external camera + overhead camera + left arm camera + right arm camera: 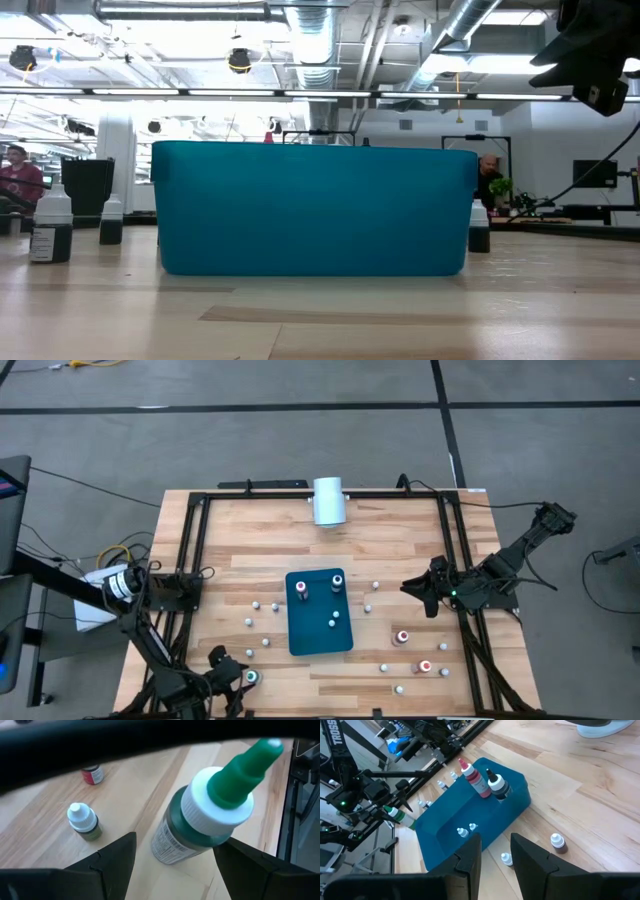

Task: Pick & Place food coloring
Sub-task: Put the big green food coloring bottle into the blue bin

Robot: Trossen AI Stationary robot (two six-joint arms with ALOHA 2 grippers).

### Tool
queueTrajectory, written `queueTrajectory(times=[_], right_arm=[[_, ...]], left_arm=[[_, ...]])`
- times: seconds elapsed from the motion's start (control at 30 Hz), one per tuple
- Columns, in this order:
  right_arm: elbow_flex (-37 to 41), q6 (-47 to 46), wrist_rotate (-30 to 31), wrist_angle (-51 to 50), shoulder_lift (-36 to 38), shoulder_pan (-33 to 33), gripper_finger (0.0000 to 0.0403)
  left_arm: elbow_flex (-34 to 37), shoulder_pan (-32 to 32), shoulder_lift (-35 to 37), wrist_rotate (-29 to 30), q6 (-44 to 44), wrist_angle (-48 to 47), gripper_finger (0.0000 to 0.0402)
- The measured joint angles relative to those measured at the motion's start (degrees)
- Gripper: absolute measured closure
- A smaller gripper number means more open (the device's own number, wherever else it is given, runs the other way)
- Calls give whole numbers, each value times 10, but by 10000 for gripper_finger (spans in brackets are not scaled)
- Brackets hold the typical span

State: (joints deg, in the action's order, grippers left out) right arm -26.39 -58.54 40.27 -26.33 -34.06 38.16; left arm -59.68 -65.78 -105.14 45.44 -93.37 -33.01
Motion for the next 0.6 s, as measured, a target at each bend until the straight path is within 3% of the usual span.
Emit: queueTrajectory(times=[0.27,0.6], right_arm=[[0,0,0,1,0,0,308],[0,0,0,15,0,0,308]], left_arm=[[-1,3,-6,11,2,2,148],[0,14,-64,19,2,84,148]])
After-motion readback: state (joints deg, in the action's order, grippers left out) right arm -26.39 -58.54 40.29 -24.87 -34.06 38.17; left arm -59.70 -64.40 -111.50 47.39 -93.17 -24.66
